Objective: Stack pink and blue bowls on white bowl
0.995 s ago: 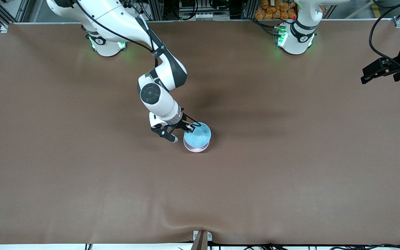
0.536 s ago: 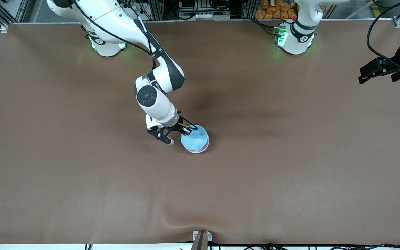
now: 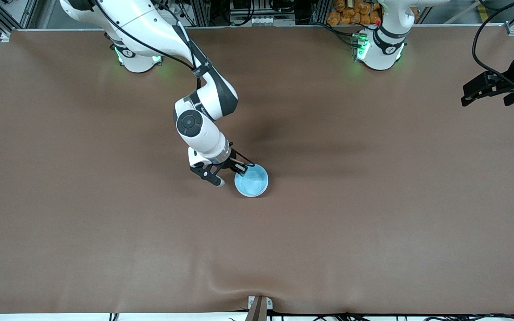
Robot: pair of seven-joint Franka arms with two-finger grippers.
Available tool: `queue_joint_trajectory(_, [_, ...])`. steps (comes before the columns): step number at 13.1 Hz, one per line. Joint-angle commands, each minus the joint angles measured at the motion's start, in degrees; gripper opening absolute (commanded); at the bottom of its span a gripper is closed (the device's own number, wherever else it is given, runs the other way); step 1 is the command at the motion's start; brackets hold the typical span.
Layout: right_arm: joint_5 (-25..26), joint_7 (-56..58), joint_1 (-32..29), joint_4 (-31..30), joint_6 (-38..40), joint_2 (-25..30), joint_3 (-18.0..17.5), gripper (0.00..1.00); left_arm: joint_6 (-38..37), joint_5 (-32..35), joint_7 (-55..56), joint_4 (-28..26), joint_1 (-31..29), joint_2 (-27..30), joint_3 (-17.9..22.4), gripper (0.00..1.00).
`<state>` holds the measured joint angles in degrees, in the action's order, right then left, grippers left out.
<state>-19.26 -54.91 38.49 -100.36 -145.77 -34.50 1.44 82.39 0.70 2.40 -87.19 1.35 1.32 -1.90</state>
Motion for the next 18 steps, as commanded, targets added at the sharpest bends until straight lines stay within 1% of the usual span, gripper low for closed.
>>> queue_joint_trajectory(1, [-0.6,4.3,-1.1,1.2,0.6,2.1,0.1,1.0,0.0,0.0,-2.1,0.5,-0.5,0.1,-0.1,1.0])
queue_joint_trajectory(2, [-0.6,7.4,-2.7,1.0,1.6,3.6,0.1,1.0,0.0,0.0,-2.2,0.5,-0.5,0.1,-0.1,1.0])
queue_joint_trajectory(4, [-0.6,15.2,-6.1,0.3,7.6,7.2,0.1,1.0,0.0,0.0,-2.2,0.5,-0.3,0.0,-0.1,1.0])
queue_joint_trajectory(6, [-0.6,25.0,-12.3,-1.9,16.1,12.6,0.1,1.0,0.0,-0.1,-2.4,0.5,-0.4,0.0,-0.1,1.0])
queue_joint_trajectory(8, [-0.5,30.9,-18.8,-2.3,26.3,17.7,0.1,1.0,0.0,-0.2,-2.2,0.5,-0.2,0.0,-0.1,1.0])
queue_joint_trajectory(9, [0.8,31.8,-21.7,-2.3,30.1,20.2,0.1,1.0,0.0,-0.3,-2.2,0.5,-0.2,0.0,-0.1,1.0])
queue_joint_trajectory(11, [6.7,34.9,-25.5,-2.3,35.5,24.9,0.1,1.0,0.0,-0.2,-2.2,0.5,-0.2,-0.2,-0.1,1.0])
queue_joint_trajectory(12, [8.2,37.8,-27.3,-2.3,38.1,27.0,0.1,1.0,0.0,-0.3,-2.0,0.5,0.0,-0.2,-0.1,1.0])
queue_joint_trajectory(14, [9.0,44.5,-31.9,-2.2,43.5,31.1,0.1,1.0,0.0,-0.3,-2.3,0.5,0.0,-0.2,-0.1,1.0])
queue_joint_trajectory(16, [15.0,47.8,-35.2,-2.0,47.6,35.3,-0.6,1.0,0.0,-0.4,-2.2,0.6,-0.1,-0.2,-0.1,1.0])
queue_joint_trajectory(18, [15.6,52.9,-37.7,-0.5,51.6,37.6,0.1,1.0,0.0,-0.5,-2.0,0.6,-0.1,-0.1,-0.1,1.0])
